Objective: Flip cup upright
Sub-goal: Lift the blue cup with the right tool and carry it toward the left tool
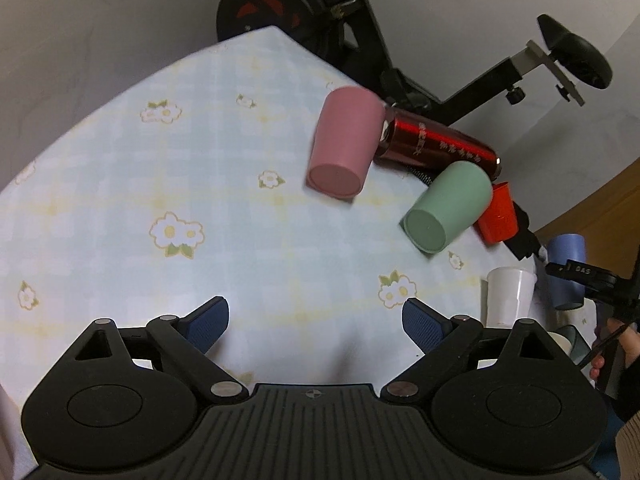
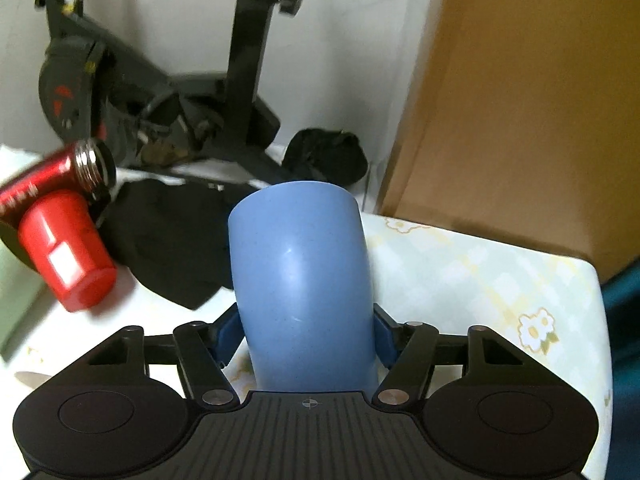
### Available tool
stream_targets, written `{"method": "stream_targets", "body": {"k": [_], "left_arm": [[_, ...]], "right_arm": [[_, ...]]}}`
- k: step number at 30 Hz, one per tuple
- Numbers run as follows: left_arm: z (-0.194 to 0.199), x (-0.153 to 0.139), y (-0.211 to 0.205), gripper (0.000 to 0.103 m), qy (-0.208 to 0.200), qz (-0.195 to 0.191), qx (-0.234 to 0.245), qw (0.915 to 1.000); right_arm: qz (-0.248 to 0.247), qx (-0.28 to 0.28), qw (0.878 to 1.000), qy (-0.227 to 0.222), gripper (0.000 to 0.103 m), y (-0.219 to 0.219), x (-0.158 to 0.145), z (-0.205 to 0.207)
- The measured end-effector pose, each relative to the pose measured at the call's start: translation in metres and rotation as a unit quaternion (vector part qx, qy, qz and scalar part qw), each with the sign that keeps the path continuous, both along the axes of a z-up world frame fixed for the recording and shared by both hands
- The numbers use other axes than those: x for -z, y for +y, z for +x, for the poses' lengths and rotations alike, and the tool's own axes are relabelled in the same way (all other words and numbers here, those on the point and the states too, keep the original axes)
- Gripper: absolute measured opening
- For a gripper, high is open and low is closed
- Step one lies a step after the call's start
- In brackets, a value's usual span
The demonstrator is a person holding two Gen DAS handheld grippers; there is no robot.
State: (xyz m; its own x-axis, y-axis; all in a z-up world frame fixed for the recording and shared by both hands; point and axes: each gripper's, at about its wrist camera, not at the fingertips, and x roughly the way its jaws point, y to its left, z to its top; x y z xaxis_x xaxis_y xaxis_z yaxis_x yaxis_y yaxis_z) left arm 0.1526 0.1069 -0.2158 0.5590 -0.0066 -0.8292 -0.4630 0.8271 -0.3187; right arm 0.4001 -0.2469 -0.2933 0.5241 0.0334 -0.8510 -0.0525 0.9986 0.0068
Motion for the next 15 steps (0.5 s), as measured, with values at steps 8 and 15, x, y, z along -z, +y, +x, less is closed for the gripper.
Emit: {"method": "stream_targets", "body": {"k": [8,15], "left_arm": [[-0.022,-0.031,-0.002,0.095,-0.031,0.055,0.037,0.9973],[-0.049,-0.055,0.01,0.095,-0.06,0.108,0.059,0.9905]], "right_arm": [[0.062,0.023,0.998,-0.021,0.061,0.003,-0.061,-0.073],[0.086,-0.005,0.996,-0.002,0.061,0.048,-0.086,-0.167]]}}
